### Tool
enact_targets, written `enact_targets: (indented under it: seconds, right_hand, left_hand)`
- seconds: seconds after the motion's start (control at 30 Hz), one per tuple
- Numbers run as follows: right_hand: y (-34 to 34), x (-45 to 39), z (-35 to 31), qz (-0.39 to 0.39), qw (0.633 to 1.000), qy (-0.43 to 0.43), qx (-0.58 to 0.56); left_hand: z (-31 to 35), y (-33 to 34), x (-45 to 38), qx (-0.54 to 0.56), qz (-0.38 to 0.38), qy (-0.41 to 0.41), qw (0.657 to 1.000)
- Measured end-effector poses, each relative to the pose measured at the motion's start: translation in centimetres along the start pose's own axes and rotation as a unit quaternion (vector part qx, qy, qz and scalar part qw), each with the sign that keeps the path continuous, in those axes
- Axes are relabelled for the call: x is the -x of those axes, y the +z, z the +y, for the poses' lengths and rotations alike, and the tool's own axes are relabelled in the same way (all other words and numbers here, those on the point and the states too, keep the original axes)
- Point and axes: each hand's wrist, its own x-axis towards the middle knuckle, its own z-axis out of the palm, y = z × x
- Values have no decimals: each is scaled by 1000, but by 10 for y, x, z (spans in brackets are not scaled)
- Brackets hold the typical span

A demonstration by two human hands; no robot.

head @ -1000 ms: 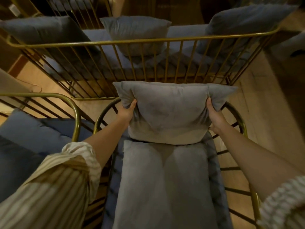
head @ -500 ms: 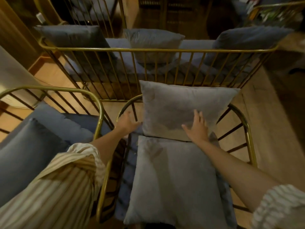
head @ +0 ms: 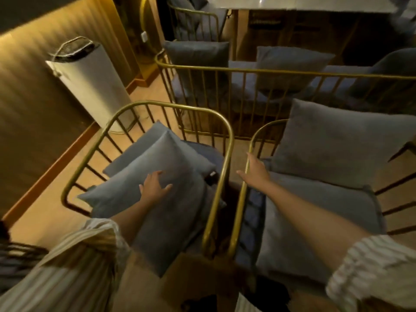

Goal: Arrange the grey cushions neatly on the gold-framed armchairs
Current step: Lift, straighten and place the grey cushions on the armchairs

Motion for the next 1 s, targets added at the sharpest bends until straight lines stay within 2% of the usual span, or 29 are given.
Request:
enact_targets:
  seconds: [0.13, 0.27, 0.37, 0.47, 0.57, 0.7, 0.8, 0.9, 1.0]
  right_hand:
    - [61, 18, -57, -35, 998, -4, -50]
    - [111, 26, -91, -79, 994, 11, -80]
    - [139, 26, -102, -118, 989, 45, -75]
    - [160, 17, -102, -136, 985, 80, -70]
    - [174, -5, -104, -122, 983, 117, -75]
    - [186, -41, -111, -100, 968, 158, -165]
    - [194, -62, -118, -84, 953, 185, -225]
    - [204, -84, -122, -84, 954, 186, -222]
    - [208, -109, -123, -80, 949, 199, -228]
  left_hand:
    - [-81, -41, 9, 0, -7, -63, 998]
    - [-151, -53, 28, 5, -5, -120, 993]
    - [-192, -51, 44, 96, -10, -124, 988]
    - [-205, -50, 53, 142, 8, -184, 973]
    - [-217, -39, 52, 161, 19, -251, 954]
    - [-234, -20, 45, 208, 12, -298, 932]
    - [-239, -4, 36, 243, 5, -315, 918]
    - [-236, 12, 23, 304, 14, -317, 898]
    - [-232, 22, 14, 390, -14, -293, 873]
